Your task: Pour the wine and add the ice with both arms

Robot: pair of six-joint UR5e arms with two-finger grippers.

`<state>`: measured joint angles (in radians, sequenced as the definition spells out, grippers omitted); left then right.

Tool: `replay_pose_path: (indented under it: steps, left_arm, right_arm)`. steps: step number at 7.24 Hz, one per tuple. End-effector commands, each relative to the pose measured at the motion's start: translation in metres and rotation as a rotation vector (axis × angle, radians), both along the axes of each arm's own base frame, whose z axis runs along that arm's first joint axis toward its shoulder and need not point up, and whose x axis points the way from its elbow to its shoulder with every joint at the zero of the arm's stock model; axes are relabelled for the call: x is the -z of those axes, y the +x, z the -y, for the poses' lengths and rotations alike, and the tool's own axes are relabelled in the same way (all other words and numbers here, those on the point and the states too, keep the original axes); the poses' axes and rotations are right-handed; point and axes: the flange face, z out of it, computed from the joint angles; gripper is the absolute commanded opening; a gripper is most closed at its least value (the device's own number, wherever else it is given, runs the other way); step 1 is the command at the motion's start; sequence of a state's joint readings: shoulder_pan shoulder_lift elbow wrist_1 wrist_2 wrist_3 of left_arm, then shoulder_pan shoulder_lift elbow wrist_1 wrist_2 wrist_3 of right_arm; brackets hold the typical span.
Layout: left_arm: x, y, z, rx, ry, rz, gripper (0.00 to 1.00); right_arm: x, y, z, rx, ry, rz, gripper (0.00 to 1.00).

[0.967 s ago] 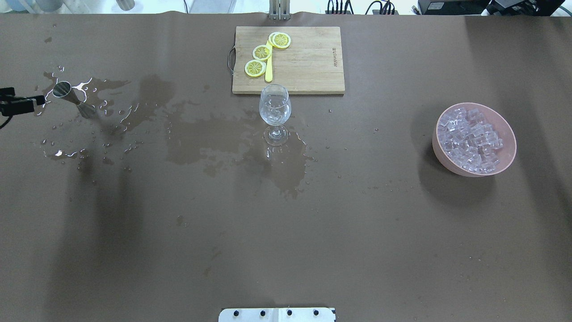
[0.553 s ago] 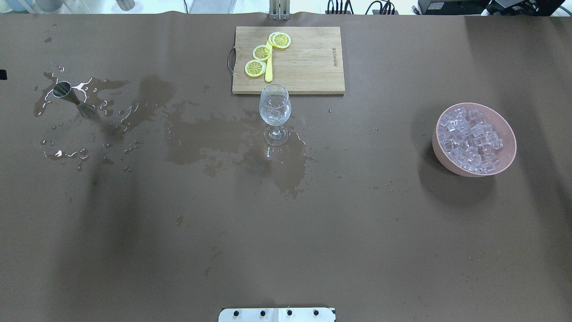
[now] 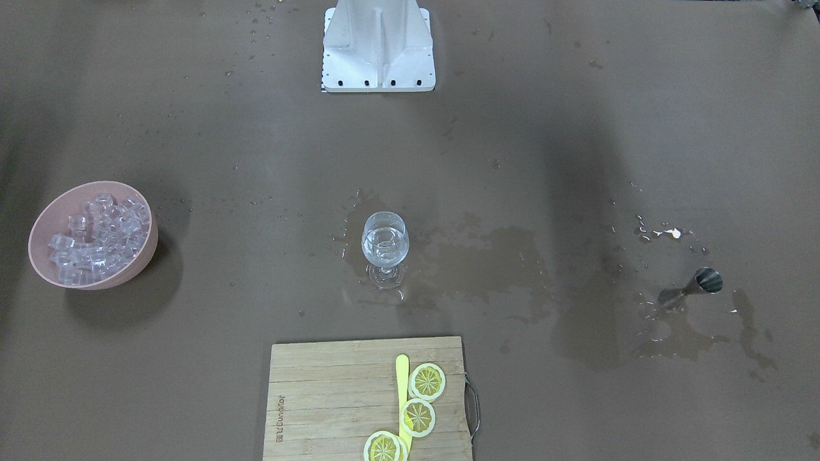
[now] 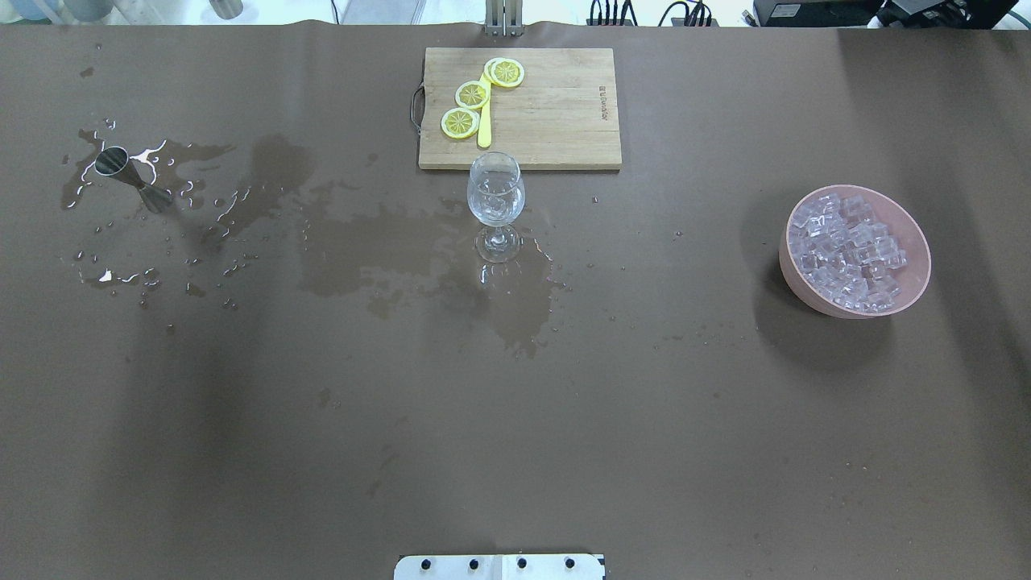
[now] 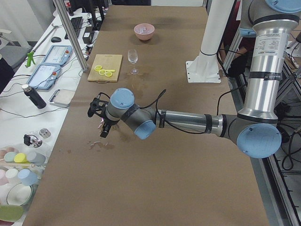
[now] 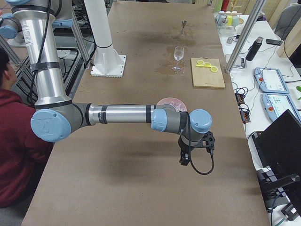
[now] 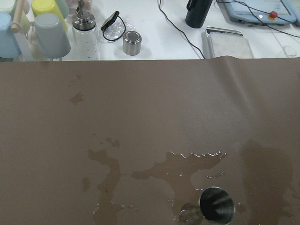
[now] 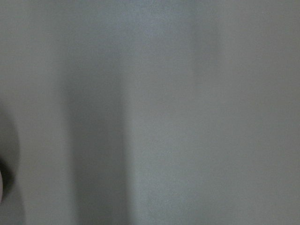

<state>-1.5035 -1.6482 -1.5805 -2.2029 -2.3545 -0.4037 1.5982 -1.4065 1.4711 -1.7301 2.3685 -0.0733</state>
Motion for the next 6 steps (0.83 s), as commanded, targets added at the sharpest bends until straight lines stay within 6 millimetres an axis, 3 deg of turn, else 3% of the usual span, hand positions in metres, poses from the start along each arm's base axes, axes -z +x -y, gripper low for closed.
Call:
replay_pose_path:
  steps: [1, 6]
  left_arm:
    - [0.0018, -0.0241, 0.0, -0.05, -0.021, 0.058, 0.98]
    - [0.0065, -0.0325, 0.0026, -0.048, -0.056, 0.066, 0.98]
  right_arm:
    - [0.0008, 0.0001, 0.0006, -0.008, -0.007, -0.001, 1.0]
    - [0.0006, 0.0001, -0.0006, -0.013, -0.012, -0.001, 1.0]
